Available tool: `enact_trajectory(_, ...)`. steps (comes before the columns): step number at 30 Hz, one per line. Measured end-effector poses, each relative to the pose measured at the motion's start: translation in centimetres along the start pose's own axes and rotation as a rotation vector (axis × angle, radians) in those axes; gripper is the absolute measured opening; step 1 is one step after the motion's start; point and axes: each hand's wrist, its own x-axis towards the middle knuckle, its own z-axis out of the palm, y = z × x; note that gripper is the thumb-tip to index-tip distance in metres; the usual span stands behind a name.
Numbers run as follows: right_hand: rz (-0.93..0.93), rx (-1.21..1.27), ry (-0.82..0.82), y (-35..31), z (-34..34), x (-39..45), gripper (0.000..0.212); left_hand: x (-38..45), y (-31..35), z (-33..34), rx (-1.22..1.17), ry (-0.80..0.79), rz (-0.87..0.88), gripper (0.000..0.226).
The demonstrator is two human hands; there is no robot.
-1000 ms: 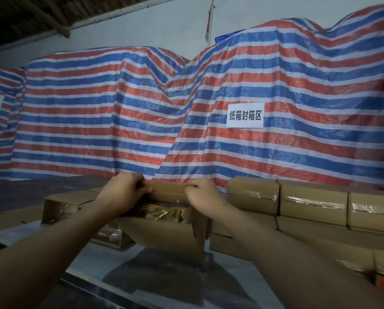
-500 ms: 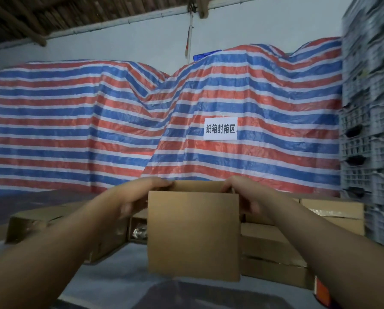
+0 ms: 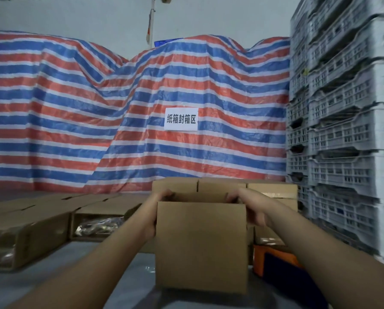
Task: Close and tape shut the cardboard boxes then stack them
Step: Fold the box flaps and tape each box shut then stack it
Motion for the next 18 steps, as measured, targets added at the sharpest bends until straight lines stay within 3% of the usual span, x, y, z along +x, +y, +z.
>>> enact_trajectory(9, 0.038, 0.343, 0.014, 4.3, 0.4, 1.7, 0.021, 1.6, -3.0, -0.9, -0.088, -0.018, 0.015, 0.043)
enact_trajectory(15, -0.031, 0.385, 0.012, 4.5, 1.5, 3.0, 0.038, 2.9, -2.9, -1.5, -0.092, -0.005, -0.021, 0.041)
enact_trajectory(18, -0.119, 0.405, 0.026, 5.1, 1.6, 3.4, 0.041, 3.2, -3.9, -1.8, -0.096, 0.000, 0.066, 0.035)
